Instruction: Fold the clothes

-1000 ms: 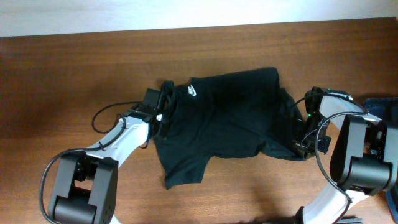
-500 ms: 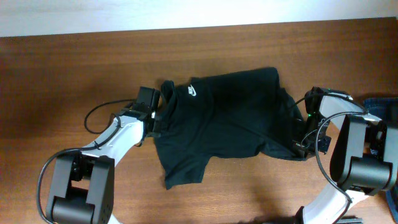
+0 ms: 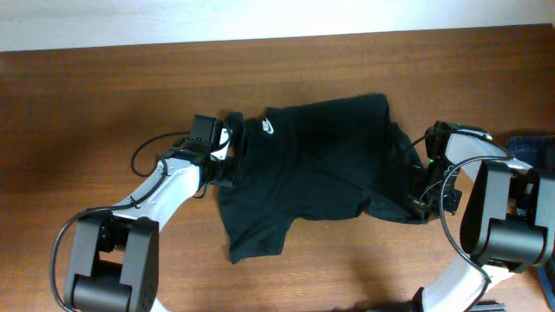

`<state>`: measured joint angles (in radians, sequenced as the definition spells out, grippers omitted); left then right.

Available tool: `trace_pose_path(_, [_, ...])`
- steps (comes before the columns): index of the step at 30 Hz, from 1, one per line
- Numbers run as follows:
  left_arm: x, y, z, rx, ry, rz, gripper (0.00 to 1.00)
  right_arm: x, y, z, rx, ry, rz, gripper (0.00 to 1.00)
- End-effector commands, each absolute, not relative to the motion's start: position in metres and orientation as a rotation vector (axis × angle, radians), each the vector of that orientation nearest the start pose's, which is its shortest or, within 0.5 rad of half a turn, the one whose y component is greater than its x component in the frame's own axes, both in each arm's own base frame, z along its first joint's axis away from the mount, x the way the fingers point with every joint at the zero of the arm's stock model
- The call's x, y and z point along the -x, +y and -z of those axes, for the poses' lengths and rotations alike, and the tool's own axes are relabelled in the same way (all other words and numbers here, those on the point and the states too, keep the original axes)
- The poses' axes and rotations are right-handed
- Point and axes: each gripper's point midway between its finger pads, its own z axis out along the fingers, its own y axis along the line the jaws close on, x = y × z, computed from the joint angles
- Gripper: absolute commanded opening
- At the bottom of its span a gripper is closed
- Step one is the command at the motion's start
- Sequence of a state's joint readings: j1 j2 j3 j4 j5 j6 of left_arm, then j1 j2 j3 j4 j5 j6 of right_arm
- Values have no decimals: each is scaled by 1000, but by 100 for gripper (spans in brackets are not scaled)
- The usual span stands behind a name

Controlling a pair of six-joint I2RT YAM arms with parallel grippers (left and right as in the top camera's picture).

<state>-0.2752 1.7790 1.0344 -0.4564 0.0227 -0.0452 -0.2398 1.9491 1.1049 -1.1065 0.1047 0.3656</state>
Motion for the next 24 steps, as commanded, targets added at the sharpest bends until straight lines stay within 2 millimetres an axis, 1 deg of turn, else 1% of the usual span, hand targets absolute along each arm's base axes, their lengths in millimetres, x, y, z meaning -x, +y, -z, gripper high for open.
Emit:
trace_pose_path(1, [-374, -121, -24, -367, 2737, 205, 63, -191, -57, 66, -1071, 3472, 164, 11])
trace_pose_path(2, [-374, -125, -25, -373, 2732, 233, 59, -192, -57, 66, -1071, 3470, 163, 11])
trace_pose_path(4, [-374, -136, -29, -416, 2713, 314, 57, -192, -57, 66, -1070, 3467, 163, 11])
trace_pose_path(6, [-375, -149, -37, -483, 2683, 405, 56, -192, -57, 66, -1070, 3467, 163, 11])
trace_pose_path(8, [-376, -153, -42, -498, 2669, 435, 56, -192, -57, 66, -1070, 3467, 163, 11])
trace_pose_path(10, [-377, -152, -42, -495, 2669, 420, 57, -192, -57, 66, -1070, 3467, 163, 11])
trace_pose_path(15, [-377, -133, -28, -467, 2721, 272, 56, -192, -57, 66, -1070, 3467, 163, 11])
trace_pose_path(20, [-371, -135, -15, -488, 2762, 273, 56, -193, -58, 66, -1070, 3465, 163, 11])
trace_pose_path(23, [-368, -139, -12, -506, 2768, 273, 55, -193, -58, 66, -1070, 3464, 162, 12])
trace_pose_path(24, [-369, -139, -12, -507, 2768, 260, 50, -193, -58, 66, -1070, 3464, 162, 12])
